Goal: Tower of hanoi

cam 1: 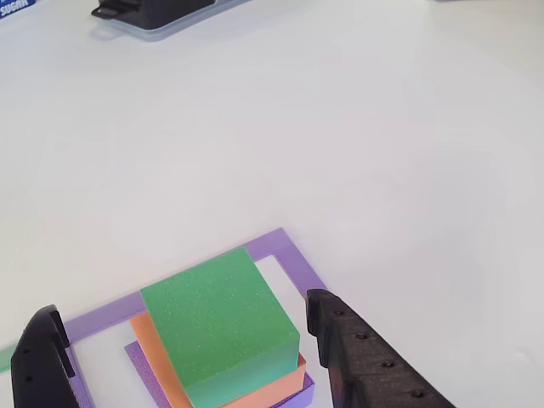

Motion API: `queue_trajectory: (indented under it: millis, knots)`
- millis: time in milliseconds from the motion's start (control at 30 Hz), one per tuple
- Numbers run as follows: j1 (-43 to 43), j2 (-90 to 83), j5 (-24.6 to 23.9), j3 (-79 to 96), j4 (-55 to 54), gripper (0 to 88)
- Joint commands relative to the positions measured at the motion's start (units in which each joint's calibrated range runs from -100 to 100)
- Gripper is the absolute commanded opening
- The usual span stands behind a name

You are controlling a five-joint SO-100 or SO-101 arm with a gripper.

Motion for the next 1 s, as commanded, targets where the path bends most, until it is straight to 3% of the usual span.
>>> queue_trajectory:
  millis: [0,567,967]
  knots:
    - [-0.4,0.1,0.0,-3.4,-1.3,30.3]
    - [-1.4,-0.2,0.0,-3.1,-0.7,15.1]
    - [-2.0,-0.4,0.0,-2.5,-0.7,10.0]
